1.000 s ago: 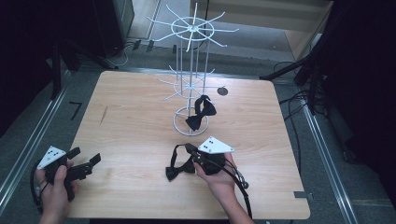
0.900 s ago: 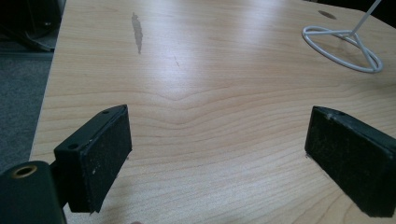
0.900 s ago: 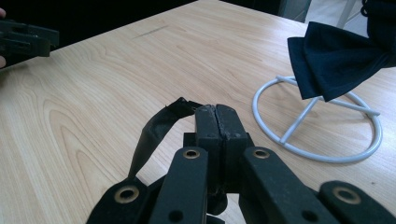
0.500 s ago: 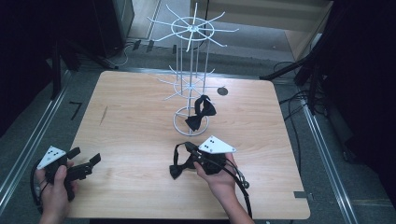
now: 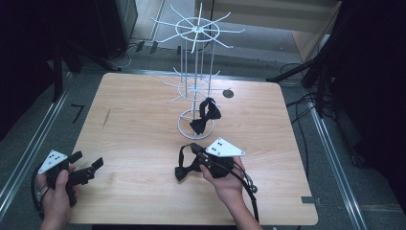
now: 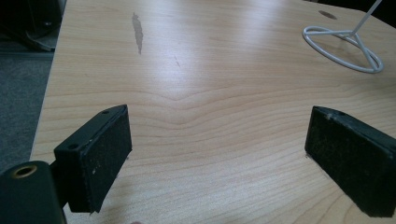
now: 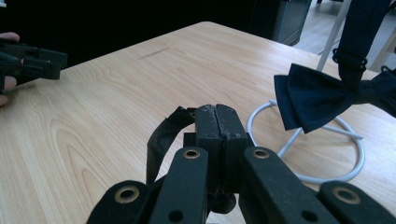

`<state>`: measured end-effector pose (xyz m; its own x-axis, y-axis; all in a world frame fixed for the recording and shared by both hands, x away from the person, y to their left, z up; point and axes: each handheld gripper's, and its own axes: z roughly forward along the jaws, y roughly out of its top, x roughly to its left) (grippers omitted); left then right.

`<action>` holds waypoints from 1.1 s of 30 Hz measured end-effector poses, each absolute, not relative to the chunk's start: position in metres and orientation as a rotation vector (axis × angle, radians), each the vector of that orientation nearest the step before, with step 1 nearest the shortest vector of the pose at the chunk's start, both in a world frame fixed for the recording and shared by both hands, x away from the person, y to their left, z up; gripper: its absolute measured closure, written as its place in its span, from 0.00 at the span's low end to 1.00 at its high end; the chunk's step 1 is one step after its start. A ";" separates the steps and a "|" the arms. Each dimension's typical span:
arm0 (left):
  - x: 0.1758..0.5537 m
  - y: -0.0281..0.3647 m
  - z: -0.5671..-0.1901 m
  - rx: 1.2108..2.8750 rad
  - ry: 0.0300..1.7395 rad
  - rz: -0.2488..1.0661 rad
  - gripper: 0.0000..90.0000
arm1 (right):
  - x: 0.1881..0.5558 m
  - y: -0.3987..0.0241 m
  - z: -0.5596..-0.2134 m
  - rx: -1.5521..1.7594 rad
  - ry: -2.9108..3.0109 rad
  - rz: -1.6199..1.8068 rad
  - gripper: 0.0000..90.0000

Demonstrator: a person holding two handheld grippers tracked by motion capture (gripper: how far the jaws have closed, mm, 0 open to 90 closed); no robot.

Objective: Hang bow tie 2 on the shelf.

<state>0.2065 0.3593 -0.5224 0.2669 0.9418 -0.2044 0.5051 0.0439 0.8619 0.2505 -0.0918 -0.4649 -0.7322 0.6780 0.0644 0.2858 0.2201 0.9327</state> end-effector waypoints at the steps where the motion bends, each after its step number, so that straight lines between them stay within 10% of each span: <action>1: 0.206 0.359 -0.522 1.598 1.371 0.584 0.09 | 0.251 -0.092 -0.464 0.893 2.140 1.518 1.00; 33: 0.207 0.359 -0.523 1.592 1.369 0.579 0.09 | 0.256 -0.098 -0.430 0.864 2.053 1.558 1.00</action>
